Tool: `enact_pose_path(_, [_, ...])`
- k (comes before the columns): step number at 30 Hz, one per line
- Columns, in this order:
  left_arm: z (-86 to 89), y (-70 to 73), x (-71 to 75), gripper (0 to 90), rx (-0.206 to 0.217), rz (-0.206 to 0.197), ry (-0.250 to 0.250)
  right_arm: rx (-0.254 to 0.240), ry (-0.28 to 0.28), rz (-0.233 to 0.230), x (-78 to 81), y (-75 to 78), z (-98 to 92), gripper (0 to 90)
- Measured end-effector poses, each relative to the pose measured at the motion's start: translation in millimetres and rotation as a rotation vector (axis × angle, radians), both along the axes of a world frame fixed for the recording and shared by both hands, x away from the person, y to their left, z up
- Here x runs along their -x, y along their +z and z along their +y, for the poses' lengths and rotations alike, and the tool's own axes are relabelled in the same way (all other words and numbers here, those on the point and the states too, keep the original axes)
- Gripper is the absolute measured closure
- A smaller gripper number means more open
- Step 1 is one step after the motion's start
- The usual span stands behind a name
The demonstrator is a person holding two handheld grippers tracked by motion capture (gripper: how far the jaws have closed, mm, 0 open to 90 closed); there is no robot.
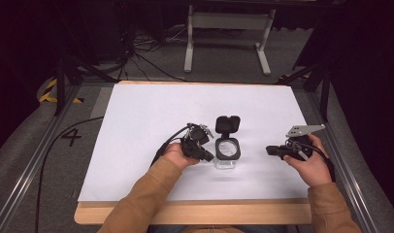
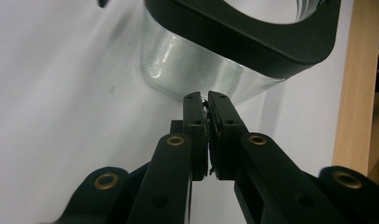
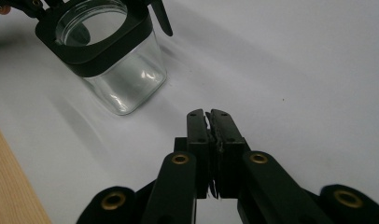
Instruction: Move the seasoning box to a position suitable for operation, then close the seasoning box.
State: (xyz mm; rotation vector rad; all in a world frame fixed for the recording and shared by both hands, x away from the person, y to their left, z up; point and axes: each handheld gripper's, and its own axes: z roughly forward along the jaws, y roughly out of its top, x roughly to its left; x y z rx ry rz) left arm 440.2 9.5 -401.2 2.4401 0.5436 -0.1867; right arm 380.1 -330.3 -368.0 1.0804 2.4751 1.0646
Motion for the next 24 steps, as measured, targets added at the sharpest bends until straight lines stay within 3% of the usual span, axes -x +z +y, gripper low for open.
enact_pose_path(2, [10.7, 9.6, -1.2, 86.2, 0.034, -0.032, 0.034, -0.002, -0.003, -0.008, 0.2, 1.0, -0.8, 88.7])
enact_pose_path(5, [20.1, 19.0, -1.3, 86.2, 0.053, -0.045, 0.054, -0.006, -0.005, -0.018, 0.2, 1.8, -0.7, 89.4])
enact_pose_path(9, [37.4, 36.1, 1.7, 86.3, 0.132, -0.091, 0.105, -0.015, -0.002, -0.023, -0.1, 2.1, 1.0, 89.9])
enact_pose_path(13, [48.9, 44.5, 6.3, 86.3, 0.177, -0.091, 0.126, -0.040, 0.011, -0.038, -2.4, 4.9, 3.1, 90.0])
enact_pose_path(21, [54.0, 53.4, 23.6, 87.5, 0.202, -0.102, 0.087, -0.068, 0.054, -0.066, -12.3, 11.9, 15.1, 90.0])
enact_pose_path(24, [50.2, 54.2, 34.3, 89.1, 0.190, -0.100, 0.051, -0.087, 0.076, -0.075, -19.9, 15.6, 19.8, 90.0])
